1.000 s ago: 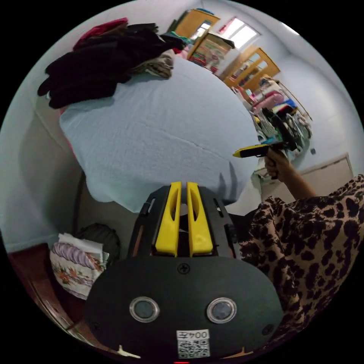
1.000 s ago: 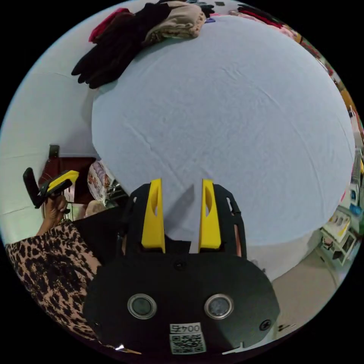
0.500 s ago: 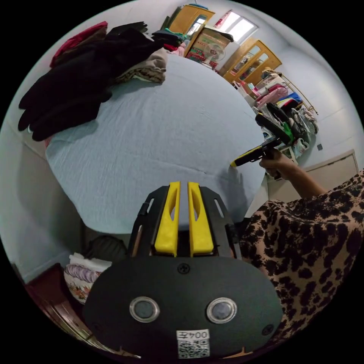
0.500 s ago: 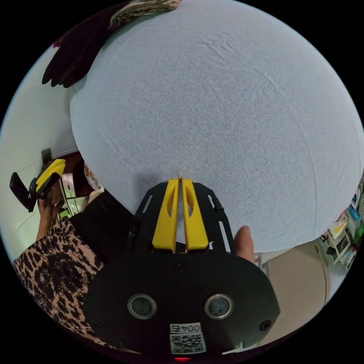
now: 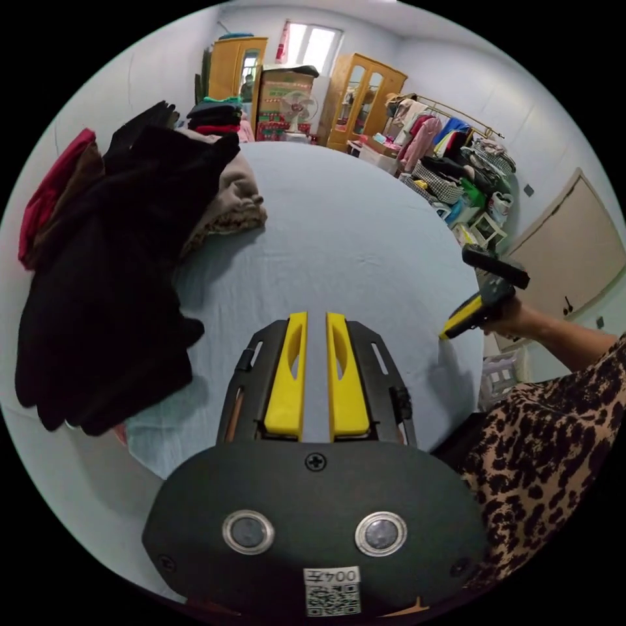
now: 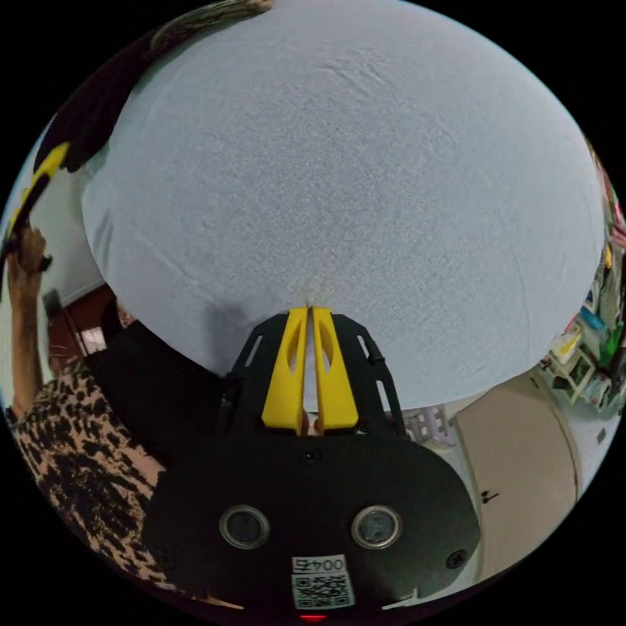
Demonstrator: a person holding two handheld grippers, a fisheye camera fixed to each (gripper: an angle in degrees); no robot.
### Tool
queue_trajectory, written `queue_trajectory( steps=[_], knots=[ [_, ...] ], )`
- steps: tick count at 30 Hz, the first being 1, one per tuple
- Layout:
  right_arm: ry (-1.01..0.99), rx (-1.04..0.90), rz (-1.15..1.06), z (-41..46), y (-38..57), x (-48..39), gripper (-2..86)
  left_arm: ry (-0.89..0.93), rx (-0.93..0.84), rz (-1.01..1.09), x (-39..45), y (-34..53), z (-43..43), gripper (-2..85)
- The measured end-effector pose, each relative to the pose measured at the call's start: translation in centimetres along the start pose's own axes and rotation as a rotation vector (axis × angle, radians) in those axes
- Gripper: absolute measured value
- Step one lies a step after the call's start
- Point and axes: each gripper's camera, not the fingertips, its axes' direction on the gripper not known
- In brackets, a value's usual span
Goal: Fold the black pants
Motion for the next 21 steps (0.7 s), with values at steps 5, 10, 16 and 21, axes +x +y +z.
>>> queue_trajectory(
  steps=[5, 10, 16, 21],
  knots=[
    [0.134, -0.004, 0.002, -3.8, 1.4, -3.2, 1.4, -0.027, 0.03, 0.046, -2.0, -3.7, -0.3, 3.6],
    [0.127, -0.024, -0.024, -7.1, 2.5, -3.9, 2.0, -0.111, 0.069, 0.063, -3.8, -7.9, -0.5, 7.8],
    [0.078, -0.007, -0.007, -10.2, 4.6, -4.0, 2.1, -0.241, 0.113, 0.045, -5.8, -14.8, -0.2, 15.4],
    [0.065, 0.012, -0.012, -12.1, 6.4, -4.4, 2.0, -0.367, 0.067, 0.04, -6.3, -20.9, 2.0, 20.1]
  ],
)
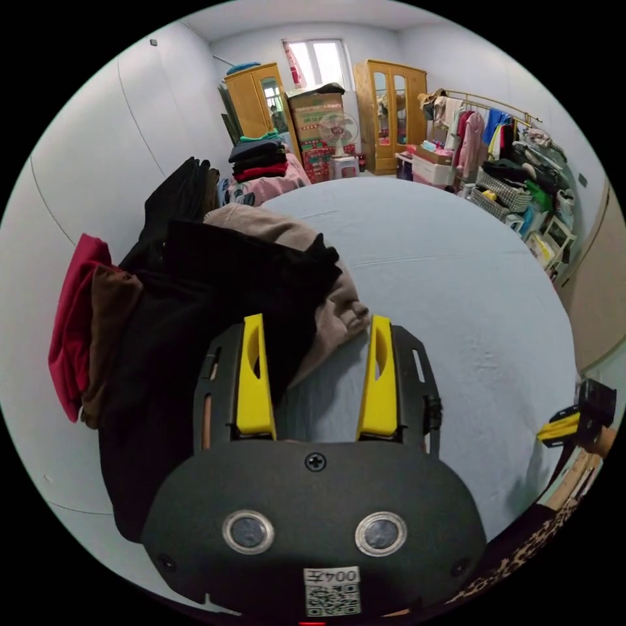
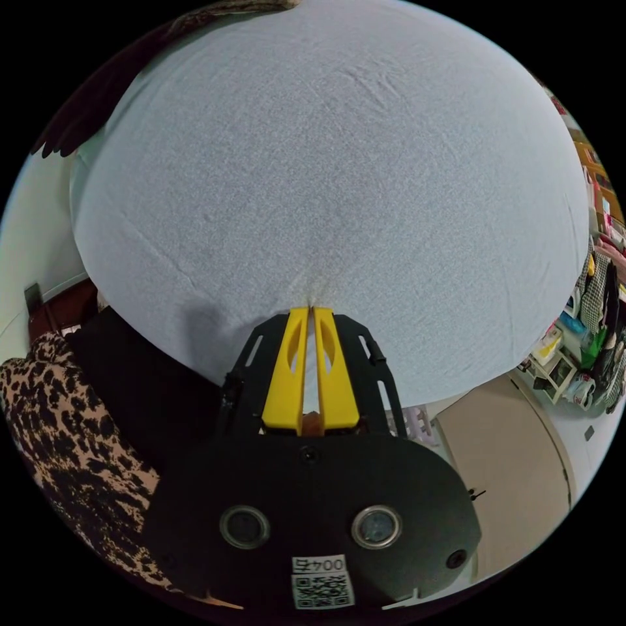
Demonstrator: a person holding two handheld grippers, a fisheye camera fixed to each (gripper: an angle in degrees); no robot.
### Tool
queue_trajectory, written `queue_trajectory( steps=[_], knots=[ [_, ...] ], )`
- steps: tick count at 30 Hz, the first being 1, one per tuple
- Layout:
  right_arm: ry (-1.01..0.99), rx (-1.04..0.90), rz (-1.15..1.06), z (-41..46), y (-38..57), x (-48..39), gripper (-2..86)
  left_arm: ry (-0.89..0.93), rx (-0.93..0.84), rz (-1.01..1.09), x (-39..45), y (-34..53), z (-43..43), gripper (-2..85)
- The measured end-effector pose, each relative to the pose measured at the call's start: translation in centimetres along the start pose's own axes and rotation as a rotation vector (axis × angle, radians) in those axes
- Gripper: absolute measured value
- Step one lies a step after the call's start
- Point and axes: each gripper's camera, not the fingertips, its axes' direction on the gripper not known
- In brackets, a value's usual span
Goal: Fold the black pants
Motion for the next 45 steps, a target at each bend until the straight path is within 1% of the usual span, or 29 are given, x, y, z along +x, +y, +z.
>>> queue_trajectory(
  steps=[2, 5, 7, 9, 10, 13, 15, 16, 17, 18, 19, 20, 21, 22, 24, 25, 26, 27, 29, 33, 34, 35, 36, 37, 39, 45],
  knots=[
    [0.007, 0.001, -0.003, -0.5, 0.5, -0.3, 1.9, -0.034, -0.017, 0.01, 0.3, -1.5, 0.9, 20.0],
    [-0.007, 0.005, 0.015, -1.1, 1.3, -0.4, 1.8, -0.097, -0.066, 0.023, 0.6, -3.7, 2.7, 17.1],
    [-0.045, 0.002, 0.053, -1.4, 1.9, 0.0, 1.5, -0.125, -0.103, 0.024, 0.4, -4.7, 3.5, 12.5],
    [-0.09, -0.018, 0.078, -1.7, 2.2, 0.5, 1.1, -0.099, -0.108, 0.031, -0.3, -5.9, 3.2, 4.2],
    [-0.1, -0.026, 0.083, -1.7, 2.2, 0.6, 1.0, -0.092, -0.09, 0.024, -0.5, -6.2, 2.7, 3.9],
    [-0.104, -0.067, 0.065, -1.9, 2.3, 0.5, 0.7, -0.049, 0.057, -0.005, -1.2, -7.1, -1.6, 2.9],
    [-0.086, -0.078, 0.048, -1.9, 2.7, 0.1, 0.5, 0.028, 0.208, -0.011, -0.9, -7.0, -6.9, 3.5],
    [-0.085, -0.079, 0.046, -1.9, 2.8, 0.0, 0.5, 0.049, 0.249, 0.008, -0.5, -6.9, -8.3, 3.6],
    [-0.087, -0.073, 0.046, -1.8, 3.2, 0.0, 0.5, 0.07, 0.309, 0.08, 1.1, -6.7, -10.6, 3.9],
    [-0.097, -0.063, 0.049, -1.7, 3.6, 0.0, 0.4, 0.063, 0.336, 0.176, 3.4, -6.6, -12.0, 4.1],
    [-0.104, -0.056, 0.05, -1.7, 3.9, 0.1, 0.2, 0.066, 0.331, 0.215, 4.6, -6.6, -12.1, 4.3],
    [-0.12, -0.041, 0.054, -1.5, 4.4, 0.3, 0.0, 0.105, 0.281, 0.272, 6.9, -6.7, -11.2, 4.5],
    [-0.138, -0.025, 0.063, -1.3, 5.0, 0.5, -0.1, 0.168, 0.193, 0.307, 9.3, -6.8, -8.9, 5.2],
    [-0.147, -0.017, 0.068, -1.2, 5.2, 0.6, -0.2, 0.2, 0.143, 0.316, 10.4, -6.8, -7.5, 5.6],
    [-0.17, 0.01, 0.08, -0.8, 6.3, 0.9, -0.4, 0.333, -0.1, 0.362, 14.9, -5.5, -1.3, 16.4],
    [-0.174, 0.014, 0.085, -0.6, 6.5, 0.9, -0.4, 0.368, -0.155, 0.358, 15.8, -4.9, 0.0, 19.6],
    [-0.174, 0.023, 0.089, -0.4, 6.9, 0.9, -0.4, 0.464, -0.238, 0.327, 16.9, -3.6, 1.9, 23.7],
    [-0.167, 0.03, 0.086, -0.2, 7.3, 0.7, -0.4, 0.566, -0.291, 0.281, 17.5, -2.1, 3.1, 25.7],
    [-0.151, 0.032, 0.08, 0.2, 7.7, 0.5, -0.5, 0.65, -0.351, 0.232, 18.3, 0.5, 4.4, 26.7],
    [-0.116, 0.018, 0.063, 1.1, 8.3, 0.0, -0.2, 0.66, -0.493, 0.202, 20.2, 6.7, 6.9, 26.1],
    [-0.113, 0.016, 0.061, 1.3, 8.4, 0.0, -0.1, 0.667, -0.509, 0.193, 20.5, 7.4, 7.2, 25.7],
    [-0.107, 0.014, 0.057, 1.6, 8.6, 0.0, 0.0, 0.652, -0.45, 0.18, 20.8, 8.5, 7.0, 24.4],
    [-0.103, 0.014, 0.055, 2.0, 8.8, 0.0, 0.0, 0.595, -0.437, 0.187, 21.3, 9.3, 6.9, 22.5],
    [-0.103, 0.015, 0.056, 2.1, 8.9, 0.0, 0.1, 0.583, -0.438, 0.2, 21.7, 9.6, 7.0, 21.9],
    [-0.108, 0.023, 0.06, 2.9, 9.6, 0.3, 0.1, 0.523, -0.377, 0.196, 22.7, 10.4, 7.1, 20.0],
    [-0.091, 0.064, 0.013, 5.0, 11.4, 0.8, 0.3, 0.392, -0.357, 0.201, 25.6, 11.4, 7.7, 18.4]
  ],
)
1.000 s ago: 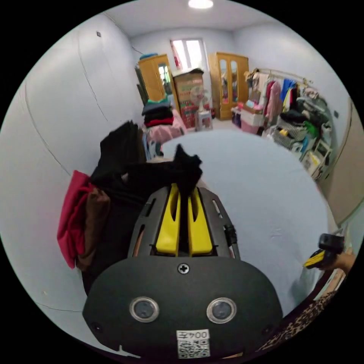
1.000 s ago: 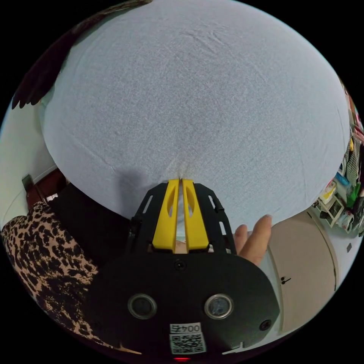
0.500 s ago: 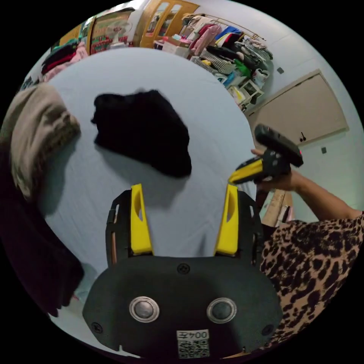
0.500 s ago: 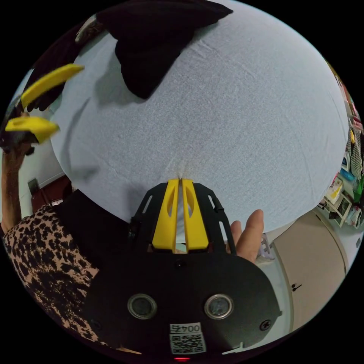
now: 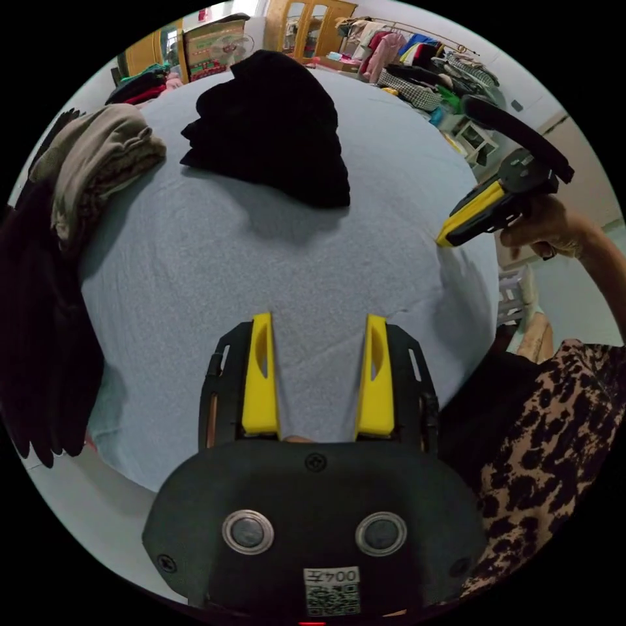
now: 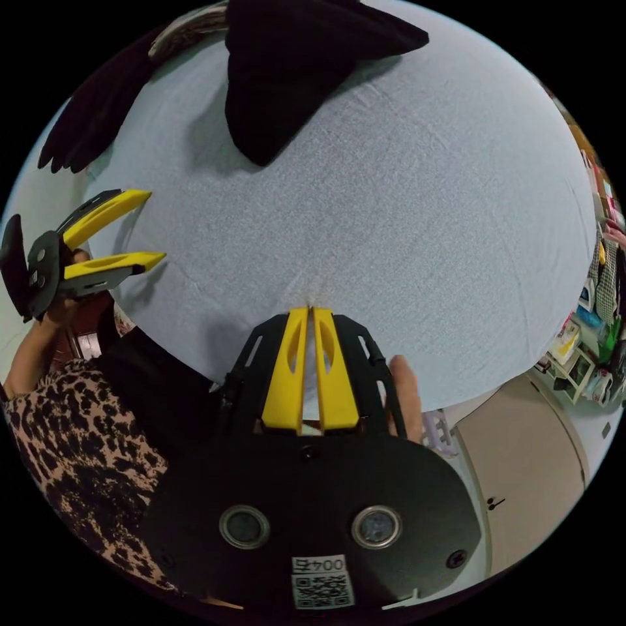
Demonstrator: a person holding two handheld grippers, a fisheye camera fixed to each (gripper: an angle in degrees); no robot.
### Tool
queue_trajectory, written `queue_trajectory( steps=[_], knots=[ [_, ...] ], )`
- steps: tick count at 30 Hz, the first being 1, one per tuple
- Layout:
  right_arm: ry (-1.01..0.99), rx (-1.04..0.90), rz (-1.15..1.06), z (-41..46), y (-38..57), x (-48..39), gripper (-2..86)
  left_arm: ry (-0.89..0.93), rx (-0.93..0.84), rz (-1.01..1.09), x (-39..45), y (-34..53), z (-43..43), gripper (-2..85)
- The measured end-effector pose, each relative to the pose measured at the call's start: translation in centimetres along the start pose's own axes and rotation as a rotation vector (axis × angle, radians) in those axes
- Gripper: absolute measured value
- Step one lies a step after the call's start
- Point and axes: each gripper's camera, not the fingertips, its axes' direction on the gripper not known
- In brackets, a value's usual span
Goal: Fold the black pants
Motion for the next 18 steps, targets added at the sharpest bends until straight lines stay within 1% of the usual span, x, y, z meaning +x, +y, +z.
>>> queue_trajectory(
  steps=[4, 8, 10, 11, 13, 15, 18],
  knots=[
    [0.024, 0.049, -0.076, 1.3, 1.6, 0.5, 0.4, -0.036, -0.007, -0.053, 1.3, -0.2, 1.0, 19.1],
    [0.038, 0.131, -0.24, 2.9, 3.9, 1.6, 0.0, -0.034, 0.014, -0.197, 2.3, -0.3, 2.0, 21.2],
    [0.004, 0.148, -0.304, 3.5, 4.7, 2.9, -0.5, -0.017, 0.0, -0.276, 2.7, -0.5, 2.2, 21.8],
    [-0.034, 0.144, -0.336, 4.0, 5.1, 4.0, -0.6, 0.014, -0.002, -0.354, 3.0, -0.4, 2.3, 21.9],
    [-0.099, 0.158, -0.374, 4.4, 6.0, 6.1, -0.7, 0.064, 0.04, -0.478, 3.6, 0.0, 2.2, 22.0],
    [-0.128, 0.232, -0.396, 4.1, 7.5, 8.8, -0.7, 0.091, 0.108, -0.593, 5.6, 0.6, 1.7, 22.1],
    [-0.133, 0.332, -0.424, 3.1, 8.9, 11.8, -0.7, 0.095, 0.127, -0.622, 9.0, 0.8, 1.4, 22.4]
  ],
)
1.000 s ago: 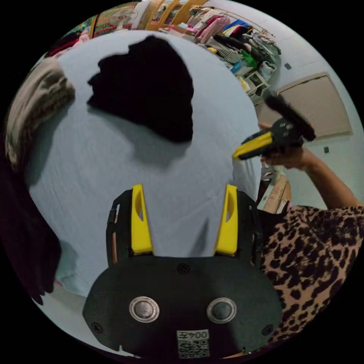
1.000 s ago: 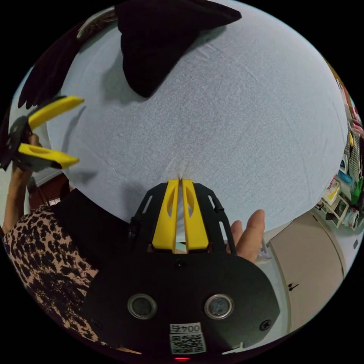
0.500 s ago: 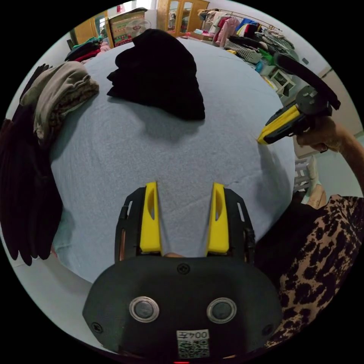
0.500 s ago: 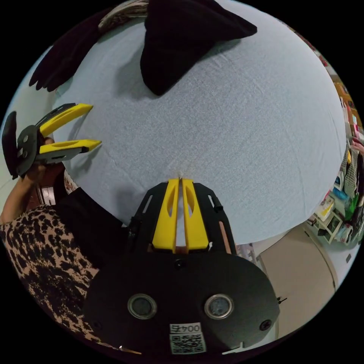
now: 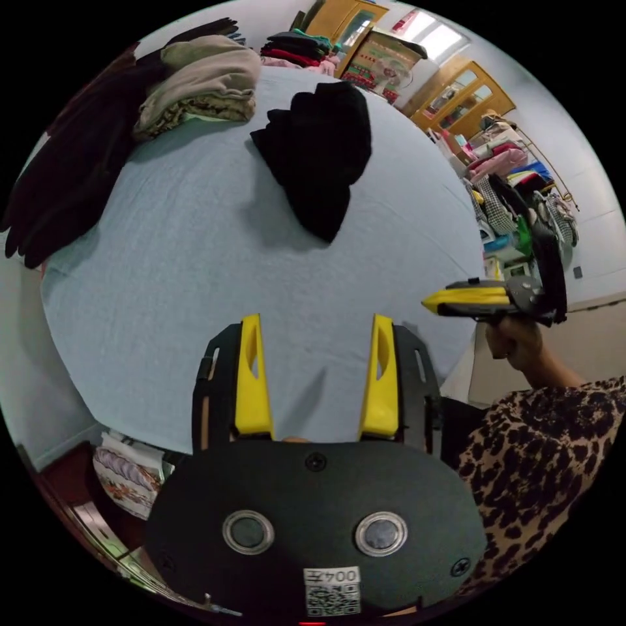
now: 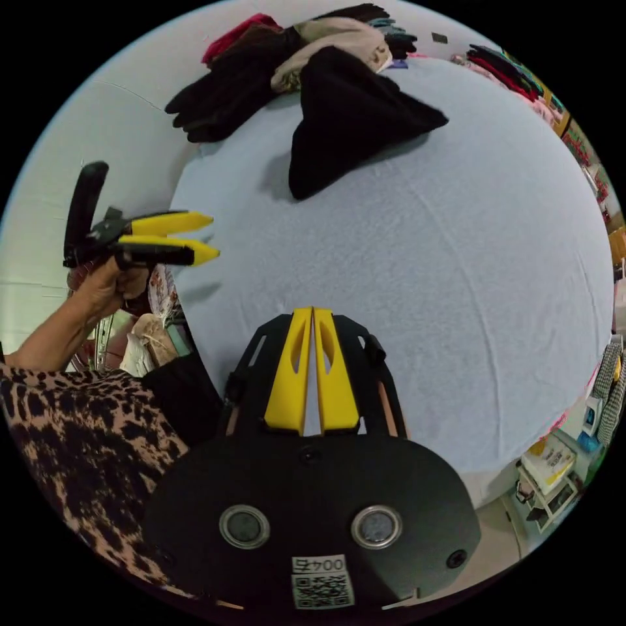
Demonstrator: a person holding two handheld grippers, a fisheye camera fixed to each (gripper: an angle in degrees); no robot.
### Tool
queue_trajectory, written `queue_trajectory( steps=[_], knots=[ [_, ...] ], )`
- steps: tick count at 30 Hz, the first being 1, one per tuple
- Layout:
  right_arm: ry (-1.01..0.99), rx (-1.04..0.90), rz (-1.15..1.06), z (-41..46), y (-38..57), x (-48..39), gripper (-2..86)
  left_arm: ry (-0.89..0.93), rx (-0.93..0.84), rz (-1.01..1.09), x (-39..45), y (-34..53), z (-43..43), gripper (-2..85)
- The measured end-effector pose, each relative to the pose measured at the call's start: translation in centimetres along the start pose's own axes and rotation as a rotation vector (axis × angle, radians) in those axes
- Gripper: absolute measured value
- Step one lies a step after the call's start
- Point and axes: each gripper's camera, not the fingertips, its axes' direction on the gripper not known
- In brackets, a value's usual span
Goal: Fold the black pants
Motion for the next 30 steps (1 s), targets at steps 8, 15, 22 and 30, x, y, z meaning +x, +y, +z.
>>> queue_trajectory(
  steps=[8, 15, 22, 30],
  knots=[
    [-0.056, 0.07, -0.034, -1.8, 2.2, 3.9, -0.4, 0.017, 0.027, -0.016, 2.7, 4.0, 1.1, 22.3],
    [0.089, 0.118, 0.009, -3.1, 4.1, 6.7, 7.2, 0.098, 0.006, -0.016, 3.8, 4.8, 3.7, 22.3],
    [0.146, 0.122, 0.011, -4.1, 3.7, 13.4, 15.0, 0.006, 0.006, -0.076, 6.8, 5.2, 3.9, 22.7],
    [0.302, 0.197, -0.206, -2.9, 3.2, 20.5, 12.5, -0.246, 0.113, -0.343, 11.9, 6.0, 4.5, 23.7]
  ],
)
